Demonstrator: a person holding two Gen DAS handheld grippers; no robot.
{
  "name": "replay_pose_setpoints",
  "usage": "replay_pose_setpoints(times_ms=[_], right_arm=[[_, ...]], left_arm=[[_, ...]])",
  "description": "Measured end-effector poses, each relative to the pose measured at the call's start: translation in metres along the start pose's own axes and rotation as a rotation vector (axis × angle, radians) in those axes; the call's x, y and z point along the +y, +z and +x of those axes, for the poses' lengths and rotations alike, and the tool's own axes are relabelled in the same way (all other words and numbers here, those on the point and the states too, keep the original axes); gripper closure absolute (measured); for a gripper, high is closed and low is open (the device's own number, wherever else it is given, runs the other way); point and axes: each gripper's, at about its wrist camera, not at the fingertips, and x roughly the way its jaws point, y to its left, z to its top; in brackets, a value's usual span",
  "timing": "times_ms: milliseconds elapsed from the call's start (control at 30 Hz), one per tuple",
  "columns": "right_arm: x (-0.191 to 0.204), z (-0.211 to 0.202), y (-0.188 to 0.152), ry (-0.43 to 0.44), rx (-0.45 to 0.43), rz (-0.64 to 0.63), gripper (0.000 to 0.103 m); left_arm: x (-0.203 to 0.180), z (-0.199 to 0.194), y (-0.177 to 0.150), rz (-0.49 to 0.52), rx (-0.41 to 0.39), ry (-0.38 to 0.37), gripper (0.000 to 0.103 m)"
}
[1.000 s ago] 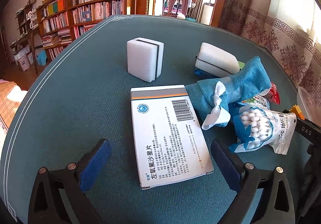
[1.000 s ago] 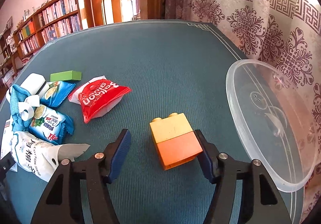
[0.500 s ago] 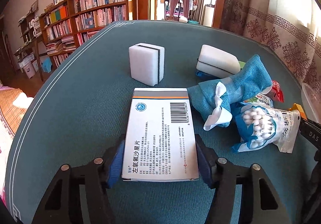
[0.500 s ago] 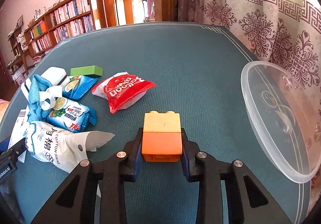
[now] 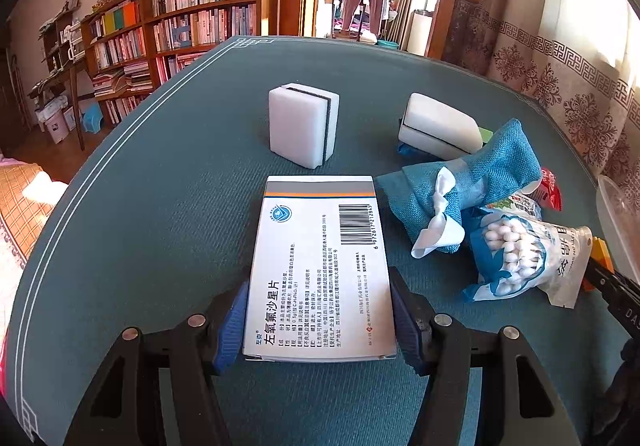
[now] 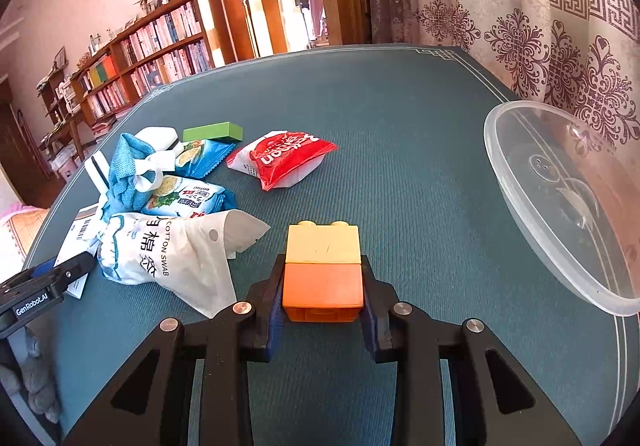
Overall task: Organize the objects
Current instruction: 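Carry the brick with the right tool and the box with the left tool toward the clear bowl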
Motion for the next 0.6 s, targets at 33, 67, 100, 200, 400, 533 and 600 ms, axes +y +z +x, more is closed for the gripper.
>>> replay_pose_setpoints(times_ms=[33, 67, 100, 200, 400, 533, 600], right_arm=[[-0.001, -0.002, -0.001, 0.005, -0.004, 0.003, 0.07], [-0.003, -0.003, -0.002, 0.01, -0.005, 0.007, 0.07], [-0.004, -0.005, -0.003, 0.013, -0.006, 0.011, 0.07], [-0.011, -0.01, -0.005, 0.028, -0.013, 0.026, 0.07], [-0.026, -0.027, -0.01, 0.096, -0.046, 0.062, 0.07], [-0.037, -0.034, -0.012, 0.159, -0.057, 0.096, 0.07], [-0.042, -0.037, -0.013, 0.17, -0.063, 0.113, 0.07]], left_arm=[[-0.001, 0.0, 0.0, 0.0, 0.003, 0.01, 0.037], [-0.001, -0.001, 0.0, 0.002, 0.006, 0.019, 0.037], [-0.001, -0.002, -0.001, 0.006, 0.008, 0.027, 0.037], [-0.001, -0.007, -0.002, 0.013, 0.007, 0.05, 0.037], [-0.005, -0.021, 0.002, 0.024, -0.025, 0.068, 0.037], [-0.01, -0.025, 0.005, 0.035, -0.038, 0.056, 0.037], [-0.013, -0.026, 0.007, 0.039, -0.042, 0.048, 0.037]])
